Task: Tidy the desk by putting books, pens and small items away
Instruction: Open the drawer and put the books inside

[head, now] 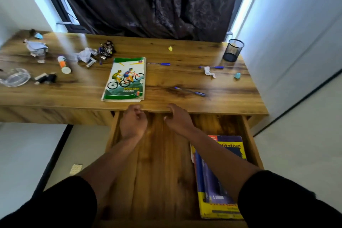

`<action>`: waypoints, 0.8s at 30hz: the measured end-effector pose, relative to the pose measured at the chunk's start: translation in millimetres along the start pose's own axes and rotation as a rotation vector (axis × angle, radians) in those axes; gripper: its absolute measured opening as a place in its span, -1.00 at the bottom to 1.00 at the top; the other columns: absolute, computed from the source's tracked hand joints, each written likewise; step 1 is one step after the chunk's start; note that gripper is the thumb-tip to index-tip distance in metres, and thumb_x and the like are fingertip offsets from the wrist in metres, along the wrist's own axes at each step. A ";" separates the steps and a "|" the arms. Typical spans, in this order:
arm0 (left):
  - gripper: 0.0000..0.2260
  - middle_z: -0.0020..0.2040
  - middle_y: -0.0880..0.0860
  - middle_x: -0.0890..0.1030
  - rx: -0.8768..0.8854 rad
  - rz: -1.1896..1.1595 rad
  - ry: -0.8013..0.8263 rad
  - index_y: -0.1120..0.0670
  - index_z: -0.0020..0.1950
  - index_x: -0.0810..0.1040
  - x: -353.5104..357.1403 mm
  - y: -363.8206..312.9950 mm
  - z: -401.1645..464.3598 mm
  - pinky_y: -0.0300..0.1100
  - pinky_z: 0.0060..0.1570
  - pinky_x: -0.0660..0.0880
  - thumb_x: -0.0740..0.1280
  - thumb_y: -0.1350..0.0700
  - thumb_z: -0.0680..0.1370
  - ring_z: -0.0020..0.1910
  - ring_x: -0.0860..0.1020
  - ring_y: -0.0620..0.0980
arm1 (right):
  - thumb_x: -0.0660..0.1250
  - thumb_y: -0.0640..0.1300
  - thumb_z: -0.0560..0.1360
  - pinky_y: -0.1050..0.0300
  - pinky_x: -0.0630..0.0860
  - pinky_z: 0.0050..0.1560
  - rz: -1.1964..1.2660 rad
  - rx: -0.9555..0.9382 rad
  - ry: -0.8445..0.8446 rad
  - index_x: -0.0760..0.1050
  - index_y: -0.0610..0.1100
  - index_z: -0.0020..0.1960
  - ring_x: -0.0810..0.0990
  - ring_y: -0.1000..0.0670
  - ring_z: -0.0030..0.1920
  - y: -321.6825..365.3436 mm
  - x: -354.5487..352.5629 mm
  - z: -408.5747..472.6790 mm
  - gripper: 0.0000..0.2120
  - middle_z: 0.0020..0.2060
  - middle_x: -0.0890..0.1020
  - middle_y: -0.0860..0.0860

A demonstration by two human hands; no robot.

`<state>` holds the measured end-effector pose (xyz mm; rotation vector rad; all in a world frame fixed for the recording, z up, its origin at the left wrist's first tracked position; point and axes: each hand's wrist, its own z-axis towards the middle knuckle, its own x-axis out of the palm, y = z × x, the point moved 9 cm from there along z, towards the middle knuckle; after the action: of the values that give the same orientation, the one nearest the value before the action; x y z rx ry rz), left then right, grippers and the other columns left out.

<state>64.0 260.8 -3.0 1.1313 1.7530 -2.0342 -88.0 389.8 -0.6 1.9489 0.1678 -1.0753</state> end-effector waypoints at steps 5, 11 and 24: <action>-0.67 0.30 0.24 0.55 -0.010 0.130 -0.069 0.12 0.34 0.53 -39.9 25.8 77.5 0.09 0.28 0.43 0.36 0.04 0.60 0.30 0.47 0.26 | 0.35 -0.06 0.61 0.10 0.43 0.38 0.033 -0.065 0.044 0.39 -0.06 0.54 0.49 -0.08 0.42 49.6 15.1 51.5 -0.49 0.45 0.51 -0.06; -0.60 0.23 0.30 0.60 -0.057 0.304 -0.014 0.26 0.29 0.50 -48.9 60.3 145.6 0.12 0.23 0.47 0.36 0.00 0.59 0.22 0.54 0.33 | 0.40 -0.15 0.58 0.19 0.48 0.00 0.278 0.147 0.097 0.54 -0.06 0.39 0.59 -0.03 0.22 68.8 37.8 106.3 -0.61 0.32 0.61 -0.05; -0.72 0.18 0.17 0.66 -0.495 -0.286 0.083 0.19 0.23 0.60 -33.2 82.3 183.3 -0.09 -0.05 0.51 0.43 0.19 0.53 -0.11 0.58 0.02 | 0.45 -0.09 0.53 0.08 0.58 -0.24 0.211 0.305 0.026 0.58 -0.17 0.28 0.67 -0.09 0.05 58.5 49.2 151.0 -0.65 0.11 0.68 -0.11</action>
<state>64.2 61.3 -43.9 0.8556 2.3960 -1.5516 -122.8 228.0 -36.2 2.1941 -0.1959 -0.9790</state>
